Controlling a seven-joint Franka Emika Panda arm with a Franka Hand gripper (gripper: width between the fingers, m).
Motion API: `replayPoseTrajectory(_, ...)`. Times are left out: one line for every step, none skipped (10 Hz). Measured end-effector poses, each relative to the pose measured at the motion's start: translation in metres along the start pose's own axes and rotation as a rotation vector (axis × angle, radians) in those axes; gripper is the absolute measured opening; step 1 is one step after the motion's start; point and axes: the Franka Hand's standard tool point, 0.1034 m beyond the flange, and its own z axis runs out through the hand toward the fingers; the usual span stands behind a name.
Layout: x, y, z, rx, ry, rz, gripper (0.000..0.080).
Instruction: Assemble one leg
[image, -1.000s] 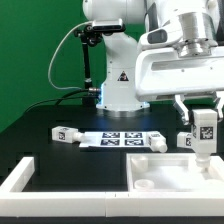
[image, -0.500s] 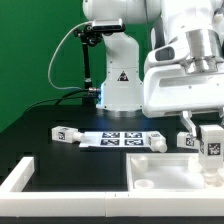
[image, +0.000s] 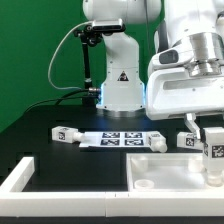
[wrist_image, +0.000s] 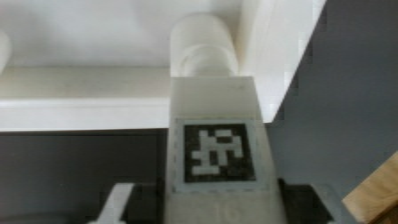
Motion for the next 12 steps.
replayPoseTrajectory(0.001, 0.0, 0.001, 0.0, 0.001, 0.0, 0.0287)
replayPoseTrajectory(0.0, -0.001, 0.002, 0.0, -0.001, -0.001, 0.0287)
replayPoseTrajectory(-0.001, 0.0, 0.004, 0.0, -0.002, -0.001, 0.0287)
replayPoseTrajectory(-0.001, 0.001, 0.005, -0.001, -0.002, -0.002, 0.0287)
replayPoseTrajectory(-0.002, 0.001, 0.005, -0.002, -0.004, -0.001, 0.0287)
replayPoseTrajectory(-0.004, 0.0, 0.007, -0.001, -0.008, -0.002, 0.0287)
replayPoseTrajectory(-0.007, -0.001, 0.009, -0.001, -0.011, -0.002, 0.0287)
replayPoseTrajectory(-0.008, 0.0, 0.011, -0.003, -0.008, -0.002, 0.0287)
replayPoseTrajectory(-0.008, 0.0, 0.012, -0.004, -0.004, -0.002, 0.0287)
replayPoseTrajectory(-0.008, 0.0, 0.012, -0.004, 0.003, -0.004, 0.0287)
replayPoseTrajectory(-0.007, 0.001, 0.013, -0.007, 0.021, -0.01, 0.0287)
replayPoseTrajectory(-0.007, 0.001, 0.013, -0.007, 0.021, -0.01, 0.0287)
